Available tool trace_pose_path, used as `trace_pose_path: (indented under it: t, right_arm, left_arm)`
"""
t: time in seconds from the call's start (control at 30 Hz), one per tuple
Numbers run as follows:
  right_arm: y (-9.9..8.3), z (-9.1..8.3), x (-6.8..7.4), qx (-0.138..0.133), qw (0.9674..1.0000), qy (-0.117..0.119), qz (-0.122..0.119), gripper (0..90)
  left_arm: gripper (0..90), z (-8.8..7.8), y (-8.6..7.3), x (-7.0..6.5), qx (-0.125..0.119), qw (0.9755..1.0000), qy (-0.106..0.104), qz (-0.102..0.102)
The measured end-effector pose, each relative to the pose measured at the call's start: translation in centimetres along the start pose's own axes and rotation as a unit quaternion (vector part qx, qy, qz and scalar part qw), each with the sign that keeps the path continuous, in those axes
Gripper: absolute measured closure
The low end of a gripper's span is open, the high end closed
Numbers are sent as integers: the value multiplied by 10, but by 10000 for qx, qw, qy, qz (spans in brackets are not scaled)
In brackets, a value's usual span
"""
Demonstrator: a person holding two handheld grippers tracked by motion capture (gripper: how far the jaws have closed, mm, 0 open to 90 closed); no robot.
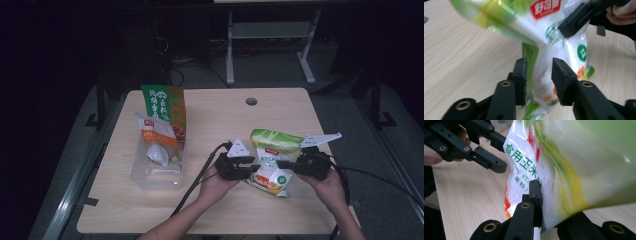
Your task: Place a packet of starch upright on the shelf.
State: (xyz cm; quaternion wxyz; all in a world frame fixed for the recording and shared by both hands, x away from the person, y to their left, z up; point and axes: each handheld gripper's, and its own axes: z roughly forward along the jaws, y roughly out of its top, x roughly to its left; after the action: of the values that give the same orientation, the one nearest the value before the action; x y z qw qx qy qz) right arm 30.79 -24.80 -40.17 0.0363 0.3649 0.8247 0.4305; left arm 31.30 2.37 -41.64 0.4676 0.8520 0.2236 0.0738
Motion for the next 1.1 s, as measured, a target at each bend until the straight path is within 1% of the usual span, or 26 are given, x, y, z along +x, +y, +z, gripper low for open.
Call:
trace_pose_path:
  t: [0.07, 0.1, 0.17, 0.2, 0.23, 0.33, 0.43, 0.53, 0.6, 0.83, 0.9, 1.0, 1.03, 1.1]
  right_arm:
    - [1, 0, 2, -39, 10000, -18, -15, 859]
    - [2, 0, 3, -49, 10000, -24, -22, 859]
    - [4, 0, 5, -92, 9999, -65, -80, 861]
    - [5, 0, 7, -82, 9999, -70, -59, 862]
    - [7, 0, 8, -88, 9999, -69, -113, 862]
    - [13, 0, 13, -109, 9998, -100, -158, 864]
    - [20, 0, 17, -99, 9996, -130, -222, 865]
    - [27, 0, 22, -87, 9995, -156, -242, 867]
    - [31, 2, 23, -116, 9993, -175, -310, 867]
    - [43, 6, 29, -91, 9993, -169, -329, 869]
    - [46, 7, 30, -122, 9990, -181, -379, 869]
    - [52, 9, 32, -152, 9990, -140, -385, 869]
    - [54, 10, 33, -154, 9990, -129, -397, 870]
    - [58, 11, 35, -154, 9989, -125, -417, 870]
  left_arm:
    - [590, -5, -5, 0, 8, 10000, 2, -4]
    - [577, -7, -8, 0, -3, 10000, -11, -40]
    - [558, -13, -13, -2, 6, 10000, -21, 6]
    - [548, -16, -15, -3, 13, 10000, -4, 43]
    - [541, -19, -17, -3, 19, 10000, -17, 64]
    - [493, -29, -23, -4, -12, 10000, -17, 86]
    - [466, -37, -29, -7, -53, 9999, -46, 78]
    - [448, -45, -34, -9, -55, 9999, -44, 112]
    - [441, -50, -37, -10, -67, 9998, -53, 175]
    - [415, -65, -47, -14, -144, 9998, -74, 135]
    - [411, -70, -51, -14, -142, 9998, -61, 159]
    - [402, -74, -56, -14, -145, 9997, -67, 178]
    - [402, -75, -57, -14, -125, 9998, -85, 106]
    - [402, -77, -60, -14, -116, 9998, -160, 47]
